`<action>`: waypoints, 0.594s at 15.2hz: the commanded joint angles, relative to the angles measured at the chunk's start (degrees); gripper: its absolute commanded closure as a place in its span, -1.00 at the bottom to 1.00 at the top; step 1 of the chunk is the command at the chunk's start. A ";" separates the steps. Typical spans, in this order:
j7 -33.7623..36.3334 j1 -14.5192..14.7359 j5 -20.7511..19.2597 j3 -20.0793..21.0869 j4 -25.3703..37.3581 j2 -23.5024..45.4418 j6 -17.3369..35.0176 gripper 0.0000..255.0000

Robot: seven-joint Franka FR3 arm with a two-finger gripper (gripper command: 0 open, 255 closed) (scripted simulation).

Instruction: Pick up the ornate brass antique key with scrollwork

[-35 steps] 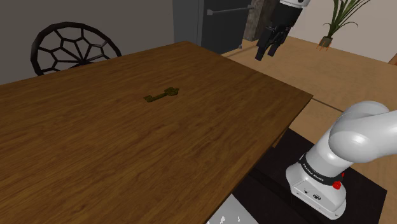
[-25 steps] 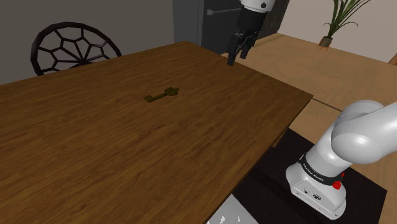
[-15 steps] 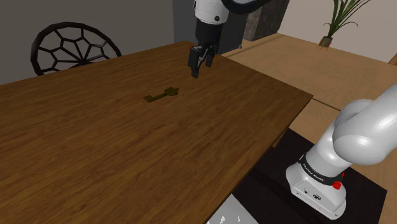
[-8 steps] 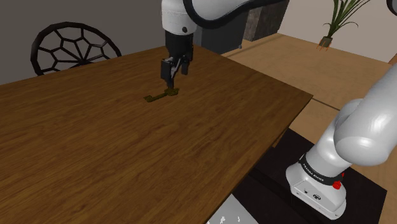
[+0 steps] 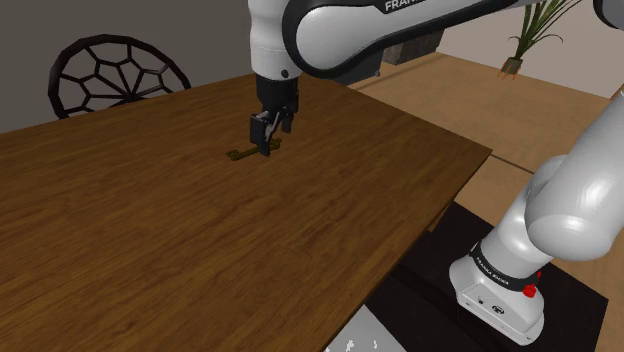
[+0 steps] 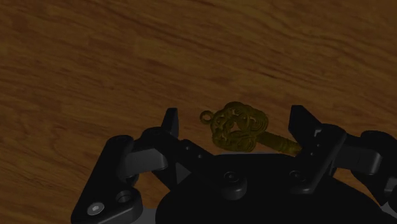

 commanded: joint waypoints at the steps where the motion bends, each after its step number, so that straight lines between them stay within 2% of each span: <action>1: 0.17 0.04 -0.10 0.05 -0.49 0.14 0.63 -1.00; 2: 0.22 0.05 -0.19 0.06 -0.27 0.33 0.58 1.00; 9: 0.18 0.03 -0.21 0.03 -0.32 0.37 0.67 1.00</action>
